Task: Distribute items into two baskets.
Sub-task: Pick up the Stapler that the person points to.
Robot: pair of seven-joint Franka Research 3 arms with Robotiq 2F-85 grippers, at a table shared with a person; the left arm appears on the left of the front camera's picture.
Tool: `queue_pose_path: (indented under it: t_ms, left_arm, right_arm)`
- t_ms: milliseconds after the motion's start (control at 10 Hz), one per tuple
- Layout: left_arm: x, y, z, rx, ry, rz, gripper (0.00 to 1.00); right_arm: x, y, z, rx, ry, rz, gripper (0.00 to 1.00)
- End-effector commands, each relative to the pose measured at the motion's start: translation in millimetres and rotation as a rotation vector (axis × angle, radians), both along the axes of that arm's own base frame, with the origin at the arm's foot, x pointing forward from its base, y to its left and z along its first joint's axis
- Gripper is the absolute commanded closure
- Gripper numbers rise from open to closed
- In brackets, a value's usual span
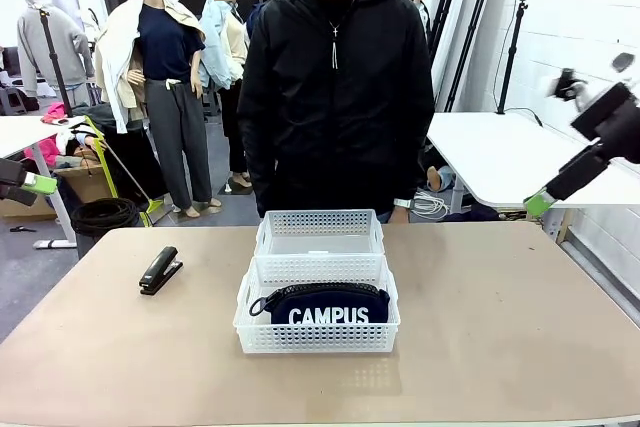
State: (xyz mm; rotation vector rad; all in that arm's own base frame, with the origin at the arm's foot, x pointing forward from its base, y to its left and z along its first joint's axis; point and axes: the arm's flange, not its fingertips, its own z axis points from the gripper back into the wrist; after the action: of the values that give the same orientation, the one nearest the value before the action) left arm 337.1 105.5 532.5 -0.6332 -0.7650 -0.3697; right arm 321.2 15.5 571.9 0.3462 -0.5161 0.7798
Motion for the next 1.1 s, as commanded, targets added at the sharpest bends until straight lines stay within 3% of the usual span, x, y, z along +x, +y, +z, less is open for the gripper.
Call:
queue_pose_path:
  t_ms: [0,400,1000]
  left_arm:
    - [0,3,-2,-0.010,-0.017,-0.016,0.00]
    - [0,3,-2,-0.010,-0.017,-0.016,0.00]
    - [0,3,-2,-0.010,-0.017,-0.016,0.00]
  right_arm:
    - [-1,-12,-15,0.094,-0.029,-0.045,0.00]
    - [9,-66,-32,0.248,0.027,-0.119,0.00]
    - [12,-73,-35,0.227,-0.127,-0.037,0.00]
